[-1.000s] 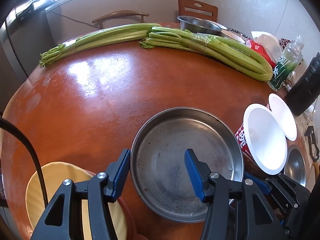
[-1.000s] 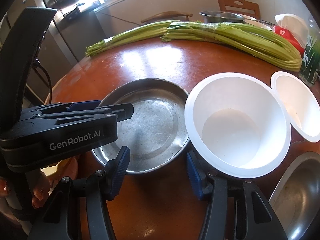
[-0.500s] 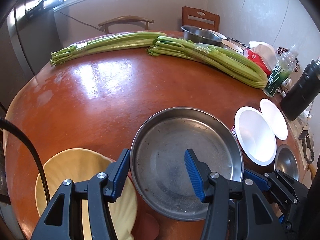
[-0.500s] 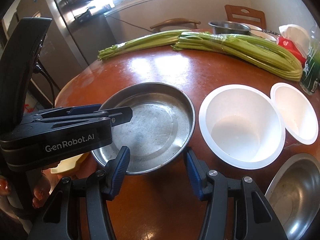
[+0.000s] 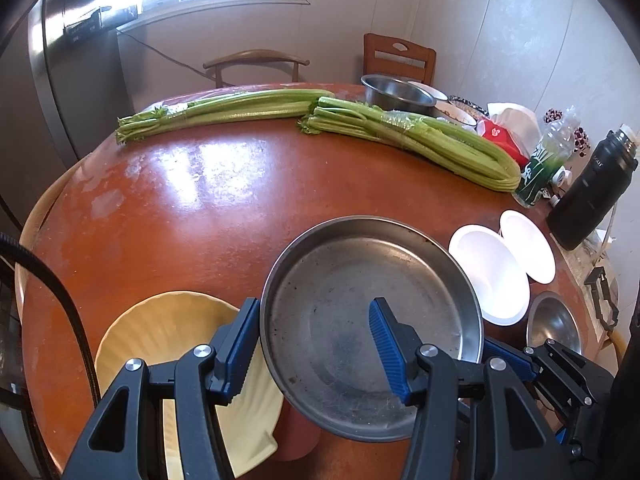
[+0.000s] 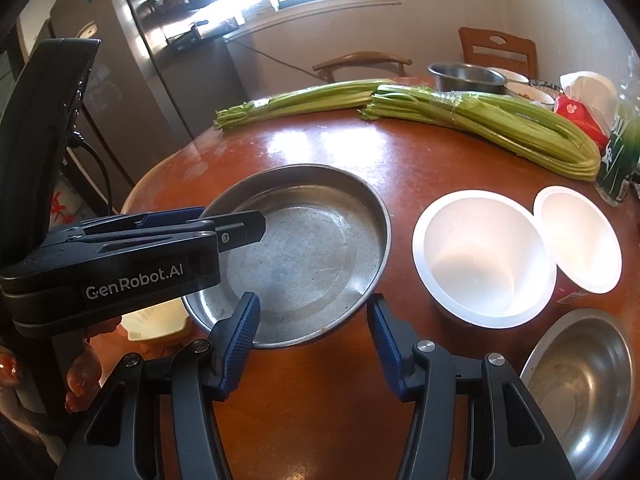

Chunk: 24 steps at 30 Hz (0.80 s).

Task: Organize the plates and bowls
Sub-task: 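Lift the silver pan with the left gripper and carry it over the pink bowl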

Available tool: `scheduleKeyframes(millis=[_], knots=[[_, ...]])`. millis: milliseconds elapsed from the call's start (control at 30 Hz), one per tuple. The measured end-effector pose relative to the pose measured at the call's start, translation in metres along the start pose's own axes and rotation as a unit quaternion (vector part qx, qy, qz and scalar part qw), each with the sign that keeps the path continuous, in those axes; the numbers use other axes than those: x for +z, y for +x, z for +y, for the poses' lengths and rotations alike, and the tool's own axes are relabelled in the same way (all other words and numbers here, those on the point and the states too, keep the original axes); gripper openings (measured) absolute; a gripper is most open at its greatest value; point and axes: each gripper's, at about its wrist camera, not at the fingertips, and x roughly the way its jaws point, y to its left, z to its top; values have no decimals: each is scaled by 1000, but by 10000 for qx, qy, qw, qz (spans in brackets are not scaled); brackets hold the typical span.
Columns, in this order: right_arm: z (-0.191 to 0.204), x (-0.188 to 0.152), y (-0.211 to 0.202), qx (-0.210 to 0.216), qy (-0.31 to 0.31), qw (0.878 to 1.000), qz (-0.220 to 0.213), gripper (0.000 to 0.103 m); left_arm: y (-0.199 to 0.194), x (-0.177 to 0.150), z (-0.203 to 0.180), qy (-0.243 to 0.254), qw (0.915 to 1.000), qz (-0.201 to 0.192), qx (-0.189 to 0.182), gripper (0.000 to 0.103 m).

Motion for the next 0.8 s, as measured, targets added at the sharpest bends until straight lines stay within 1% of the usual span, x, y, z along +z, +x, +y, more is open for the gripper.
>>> scheduleKeyframes(millis=[233, 400, 567, 800], knots=[[13, 2, -12, 54, -162, 9998, -131, 58, -16, -3, 7, -94, 9998, -168, 5, 55], [25, 6, -20, 120, -324, 9991, -236, 58, -32, -5, 15, -166, 9994, -303, 77, 55], [43, 12, -24, 220, -536, 9978, -315, 58, -47, -8, 28, -294, 9984, -452, 167, 55], [68, 17, -23, 410, -805, 9955, -301, 58, -64, -15, 51, -537, 9964, -579, 298, 55]])
